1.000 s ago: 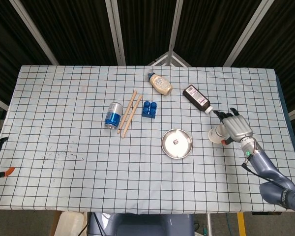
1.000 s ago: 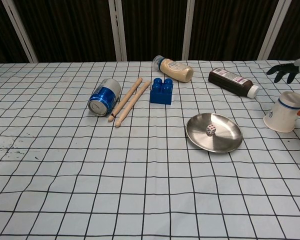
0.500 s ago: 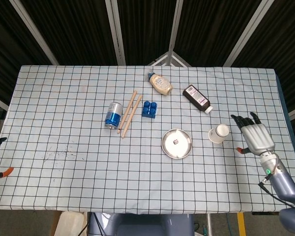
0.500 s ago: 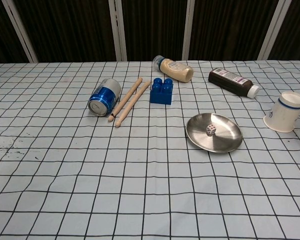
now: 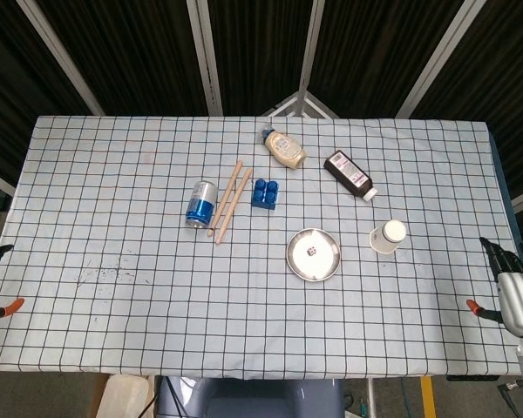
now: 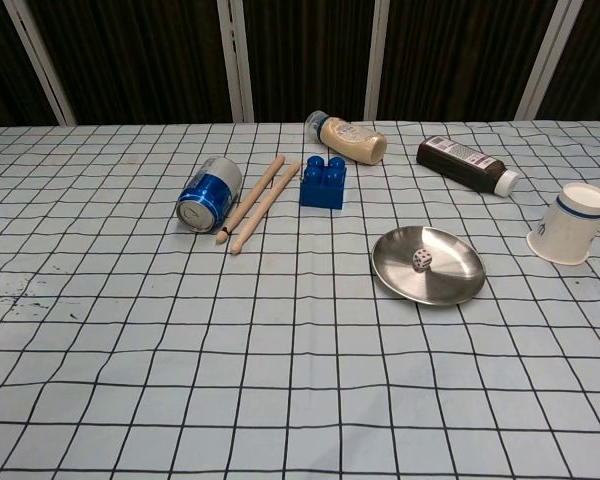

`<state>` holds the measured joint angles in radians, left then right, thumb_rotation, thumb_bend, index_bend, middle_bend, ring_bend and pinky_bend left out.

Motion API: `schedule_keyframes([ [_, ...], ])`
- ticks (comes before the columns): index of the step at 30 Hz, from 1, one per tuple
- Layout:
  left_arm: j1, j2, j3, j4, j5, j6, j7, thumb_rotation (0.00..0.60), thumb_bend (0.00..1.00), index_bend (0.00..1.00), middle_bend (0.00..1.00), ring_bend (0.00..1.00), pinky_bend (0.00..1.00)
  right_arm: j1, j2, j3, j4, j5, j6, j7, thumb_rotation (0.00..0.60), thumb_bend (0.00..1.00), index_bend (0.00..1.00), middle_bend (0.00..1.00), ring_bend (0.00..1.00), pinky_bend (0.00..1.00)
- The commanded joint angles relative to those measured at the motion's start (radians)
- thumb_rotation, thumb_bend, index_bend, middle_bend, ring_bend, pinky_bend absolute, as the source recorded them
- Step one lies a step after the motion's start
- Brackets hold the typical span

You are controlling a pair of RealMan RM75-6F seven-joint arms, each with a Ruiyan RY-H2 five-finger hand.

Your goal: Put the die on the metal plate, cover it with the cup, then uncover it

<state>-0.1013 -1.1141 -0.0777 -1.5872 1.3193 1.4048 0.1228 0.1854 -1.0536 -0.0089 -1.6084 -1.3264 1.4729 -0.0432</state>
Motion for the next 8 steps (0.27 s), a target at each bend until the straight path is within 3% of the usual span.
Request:
schedule_keyframes([
  [1,0.005,0.006,-0.003,-0.001,-0.002,0.006,-0.014,0.6,0.13,0.16,0.0,0.0,0.06,-0.036,-0.033,0.002,0.03,-0.024,0.047,0.02,0.6,0.05,0.04,0.17,0.19,0.04],
  [8,0.01,0.017,-0.011,0.007,-0.012,0.008,-0.046,0.6,0.13,0.16,0.0,0.0,0.06,-0.053,-0.068,0.025,0.089,-0.03,0.064,0.016,0.6,0.05,0.04,0.17,0.19,0.04],
])
